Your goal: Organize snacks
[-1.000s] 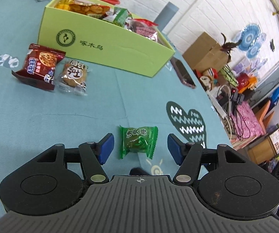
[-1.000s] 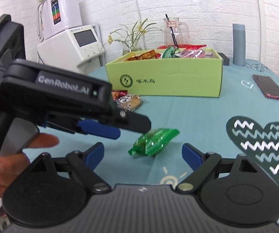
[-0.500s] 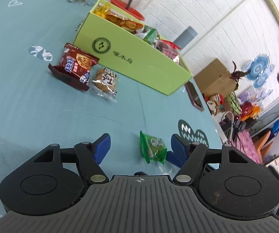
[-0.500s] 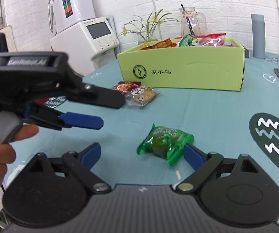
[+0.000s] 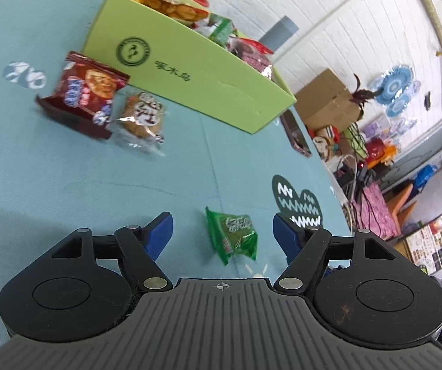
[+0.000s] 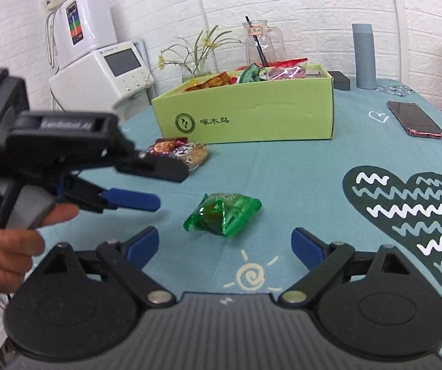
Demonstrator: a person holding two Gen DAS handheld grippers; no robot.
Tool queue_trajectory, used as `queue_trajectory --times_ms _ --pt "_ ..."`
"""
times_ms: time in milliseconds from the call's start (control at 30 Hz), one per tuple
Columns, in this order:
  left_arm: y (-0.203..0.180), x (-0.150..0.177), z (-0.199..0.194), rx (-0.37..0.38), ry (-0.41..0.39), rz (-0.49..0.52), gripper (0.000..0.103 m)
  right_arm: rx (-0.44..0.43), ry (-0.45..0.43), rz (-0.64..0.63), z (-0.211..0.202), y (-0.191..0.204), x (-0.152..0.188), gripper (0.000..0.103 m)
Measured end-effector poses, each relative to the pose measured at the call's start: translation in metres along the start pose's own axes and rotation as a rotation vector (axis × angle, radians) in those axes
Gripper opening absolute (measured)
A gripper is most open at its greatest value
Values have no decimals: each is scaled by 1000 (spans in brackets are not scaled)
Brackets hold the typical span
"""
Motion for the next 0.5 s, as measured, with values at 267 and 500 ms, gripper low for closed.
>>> queue_trajectory --times_ms 267,500 --pt "-6 0 25 -33 59 97 55 -21 50 -60 40 8 -16 84" --pt "-21 15 30 -34 81 201 21 -17 54 -87 34 5 -10 49"
Point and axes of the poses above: each gripper's, at about its wrist camera, not at the fingertips, and z roughly the way its jaws point, y to its left, x to its underside, the point moved 1 cm from there along z, roughly the way its jaws point, and after that the axes turned 1 degree about y, right-handed, at the moved point
